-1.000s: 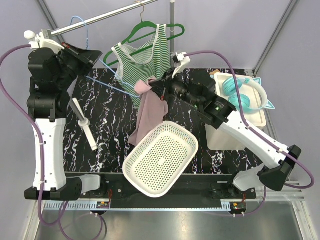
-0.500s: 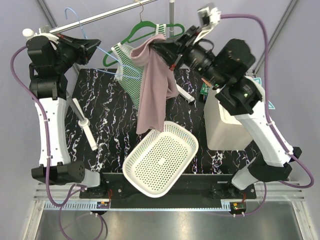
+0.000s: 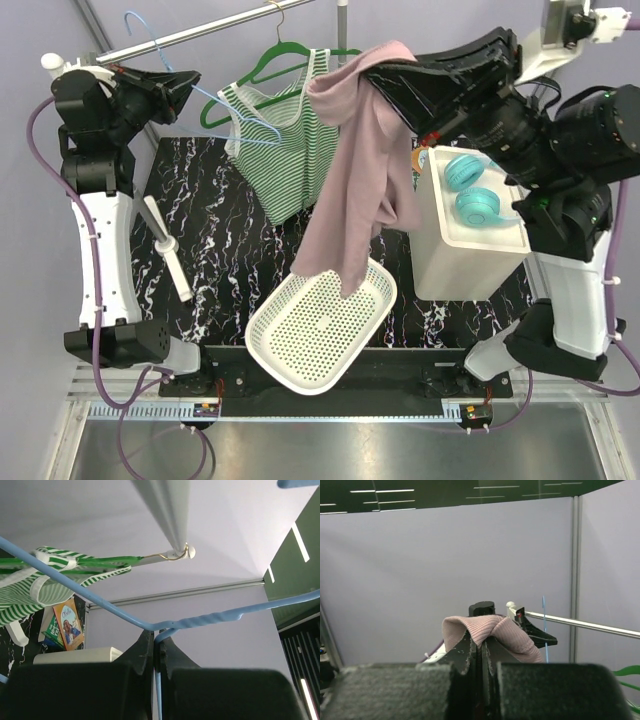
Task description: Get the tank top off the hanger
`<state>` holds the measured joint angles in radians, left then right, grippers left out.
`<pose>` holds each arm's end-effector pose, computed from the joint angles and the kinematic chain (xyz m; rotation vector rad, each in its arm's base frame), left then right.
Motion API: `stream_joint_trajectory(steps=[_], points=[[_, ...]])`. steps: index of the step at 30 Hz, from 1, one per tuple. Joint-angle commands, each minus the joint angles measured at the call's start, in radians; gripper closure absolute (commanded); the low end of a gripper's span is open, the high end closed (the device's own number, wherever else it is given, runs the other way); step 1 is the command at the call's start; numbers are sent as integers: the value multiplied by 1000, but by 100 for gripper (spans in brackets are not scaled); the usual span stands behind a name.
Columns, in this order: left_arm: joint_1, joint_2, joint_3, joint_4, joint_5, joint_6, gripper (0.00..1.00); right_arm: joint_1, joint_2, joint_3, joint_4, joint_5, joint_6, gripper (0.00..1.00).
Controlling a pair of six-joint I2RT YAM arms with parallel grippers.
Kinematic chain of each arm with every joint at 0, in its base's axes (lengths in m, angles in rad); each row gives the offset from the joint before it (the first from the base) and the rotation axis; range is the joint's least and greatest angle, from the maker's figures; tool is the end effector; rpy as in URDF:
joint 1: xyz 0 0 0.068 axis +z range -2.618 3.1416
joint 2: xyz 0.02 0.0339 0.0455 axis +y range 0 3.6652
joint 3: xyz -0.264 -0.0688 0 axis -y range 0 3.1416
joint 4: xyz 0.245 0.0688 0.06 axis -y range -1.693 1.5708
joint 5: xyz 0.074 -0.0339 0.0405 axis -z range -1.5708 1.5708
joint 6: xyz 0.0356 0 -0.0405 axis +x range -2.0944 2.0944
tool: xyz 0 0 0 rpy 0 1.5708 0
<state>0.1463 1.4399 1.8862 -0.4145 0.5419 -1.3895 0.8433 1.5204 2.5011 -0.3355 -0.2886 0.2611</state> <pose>0.2847 0.0234 0.5384 -0.8079 1.5197 -1.3682 0.1118 0.1408 0.6791 -0.5527 0.8538 1.1475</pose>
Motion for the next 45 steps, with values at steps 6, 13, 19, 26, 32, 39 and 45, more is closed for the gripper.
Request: stream_joint_trajectory(steps=[6, 13, 19, 26, 32, 39, 45], points=[[10, -59, -61, 26, -91, -117, 100, -3, -150, -117, 26, -90, 70, 100], [10, -61, -67, 10, -178, -144, 100, -3, -174, -156, 26, -112, 102, 100], [10, -99, -133, -32, -244, -155, 100, -3, -175, -174, 24, -116, 113, 100], [10, -125, -160, -43, -237, -112, 92, -3, -180, -217, 26, -97, 115, 100], [10, -185, -190, -7, -215, 53, 58, -3, -144, -251, 24, -80, 138, 100], [10, -309, -284, 8, -227, 208, 31, -1, -149, -321, 26, -75, 167, 100], [10, -426, -389, -16, -156, 260, 29, -3, -210, -491, 24, -75, 204, 100]])
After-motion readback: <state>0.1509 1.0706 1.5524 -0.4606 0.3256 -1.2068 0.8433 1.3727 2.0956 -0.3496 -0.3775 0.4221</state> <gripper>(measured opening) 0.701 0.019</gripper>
